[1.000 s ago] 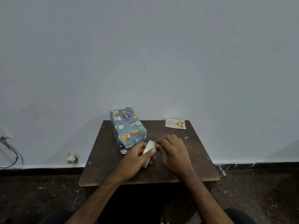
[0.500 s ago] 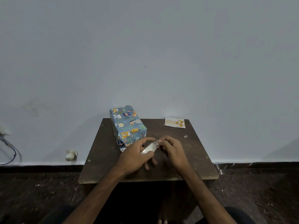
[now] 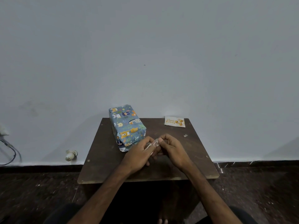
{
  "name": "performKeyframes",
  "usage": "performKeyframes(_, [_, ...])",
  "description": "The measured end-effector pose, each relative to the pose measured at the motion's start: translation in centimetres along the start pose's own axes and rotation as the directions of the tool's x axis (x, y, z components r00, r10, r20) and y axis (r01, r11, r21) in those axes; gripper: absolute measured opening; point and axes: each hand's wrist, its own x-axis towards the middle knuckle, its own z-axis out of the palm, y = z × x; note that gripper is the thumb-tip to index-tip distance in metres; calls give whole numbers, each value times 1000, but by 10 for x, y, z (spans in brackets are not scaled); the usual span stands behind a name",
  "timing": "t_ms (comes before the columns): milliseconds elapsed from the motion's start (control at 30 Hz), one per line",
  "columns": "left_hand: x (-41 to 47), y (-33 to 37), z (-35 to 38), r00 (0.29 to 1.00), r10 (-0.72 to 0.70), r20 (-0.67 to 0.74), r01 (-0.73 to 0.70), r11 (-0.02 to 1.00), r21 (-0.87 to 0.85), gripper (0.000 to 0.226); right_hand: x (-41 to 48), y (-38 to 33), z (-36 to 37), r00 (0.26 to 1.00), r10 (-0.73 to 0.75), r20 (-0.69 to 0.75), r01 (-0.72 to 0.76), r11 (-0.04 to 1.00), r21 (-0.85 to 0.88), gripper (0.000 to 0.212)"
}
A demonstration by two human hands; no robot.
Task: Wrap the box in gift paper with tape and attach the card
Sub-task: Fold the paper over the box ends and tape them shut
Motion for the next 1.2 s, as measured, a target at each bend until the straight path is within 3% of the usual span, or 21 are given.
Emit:
performKeyframes(200, [4,-1,5,994,16,-110,-17,1000,-10,19,2,-9,-4,998,62,-8,-62,996,58,16])
performKeyframes(300, [4,0,5,986,12,-168,-21,998,-51,18,3,-15,-23,978,95,-184,-65,984,165,25])
performKeyframes(333, [4,0,5,985,0,-171,-12,997,-72,18,3,-13,-33,959,56,-277,-52,998,23,27])
performKeyframes(367, [5,0,4,986,-11,-169,-4,996,-87,19,4,-10,-43,944,-18,-328,-70,965,-252,26])
performKeyframes(433, [5,2,4,986,-16,-166,1,996,-91,20,2,-2,-52,968,-50,-245,-150,667,-730,23])
performKeyframes(467, [6,2,4,986,-18,-167,3,996,-89,19,1,2,-51,979,10,-203,-176,548,-818,20])
performKeyframes(533, [6,3,5,985,-22,-171,6,996,-94,19,-1,7,-45,984,75,-161,-177,468,-866,16])
performKeyframes(633, [5,4,7,983,-22,-181,6,996,-86,19,-2,5,-33,991,44,-127,-135,360,-923,21])
performKeyframes(733, [4,6,8,983,-17,-185,5,998,-61,21,-4,-2,-26,984,63,-167,-178,288,-941,20])
performKeyframes(800, [3,6,8,983,-16,-184,7,999,-46,21,-5,-9,-33,966,118,-228,-255,320,-912,14])
performKeyframes(867, [5,5,7,983,-11,-185,6,1000,-25,21,-10,-15,-50,950,209,-231,-311,585,-749,7])
performKeyframes(933, [8,4,7,982,3,-188,-3,1000,2,19,-20,-20,-62,941,323,-105,-337,853,-399,7])
performKeyframes(1000, [11,3,8,982,15,-187,-9,999,36,19,-33,-23,-69,924,382,19,-366,897,-248,14])
performKeyframes(1133, [15,2,11,982,23,-190,-13,998,54,17,-44,-23,-71,880,454,138,-399,866,-301,61])
performKeyframes(1200, [16,3,13,981,26,-190,-20,999,34,14,-43,-21,-71,872,465,151,-391,849,-356,64])
